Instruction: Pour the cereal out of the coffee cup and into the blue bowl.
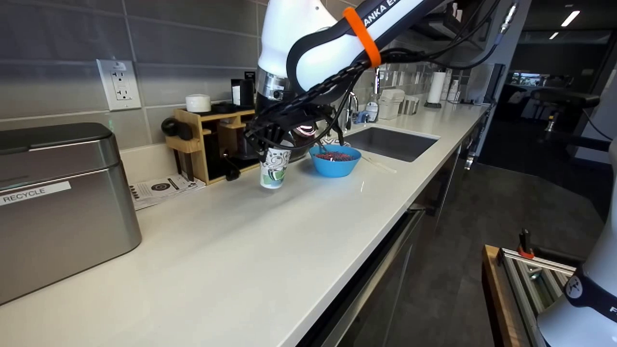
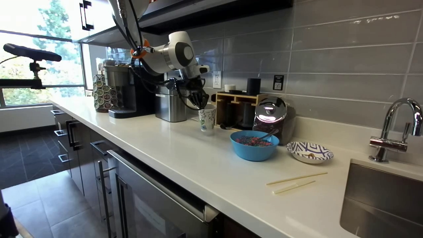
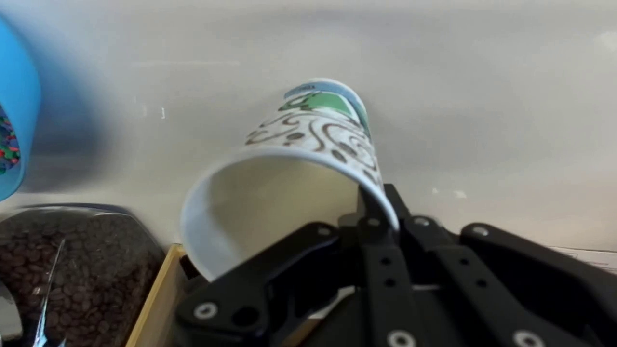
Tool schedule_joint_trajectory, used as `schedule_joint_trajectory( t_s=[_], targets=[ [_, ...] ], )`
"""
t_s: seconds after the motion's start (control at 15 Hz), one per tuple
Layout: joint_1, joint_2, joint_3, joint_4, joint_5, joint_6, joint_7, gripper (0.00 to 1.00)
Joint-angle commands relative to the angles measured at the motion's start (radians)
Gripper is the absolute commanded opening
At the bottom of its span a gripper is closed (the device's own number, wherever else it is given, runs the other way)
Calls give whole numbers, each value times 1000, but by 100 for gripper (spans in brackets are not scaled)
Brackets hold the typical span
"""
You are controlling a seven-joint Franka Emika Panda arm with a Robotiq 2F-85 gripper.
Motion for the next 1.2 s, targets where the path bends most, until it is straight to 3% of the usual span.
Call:
schedule_joint_trajectory(
  t_s=[0.0, 0.4, 0.47, 0.93, 1.13],
  targets=[
    [20, 52, -16, 46, -3, -28, -23, 0],
    [24, 90, -29, 68, -3, -23, -49, 0],
    [25, 91, -30, 69, -2, -26, -52, 18],
    [50, 31, -38, 53, -13, -40, -51, 73],
    [90, -20, -51, 37, -46, -68, 59, 95]
  ],
)
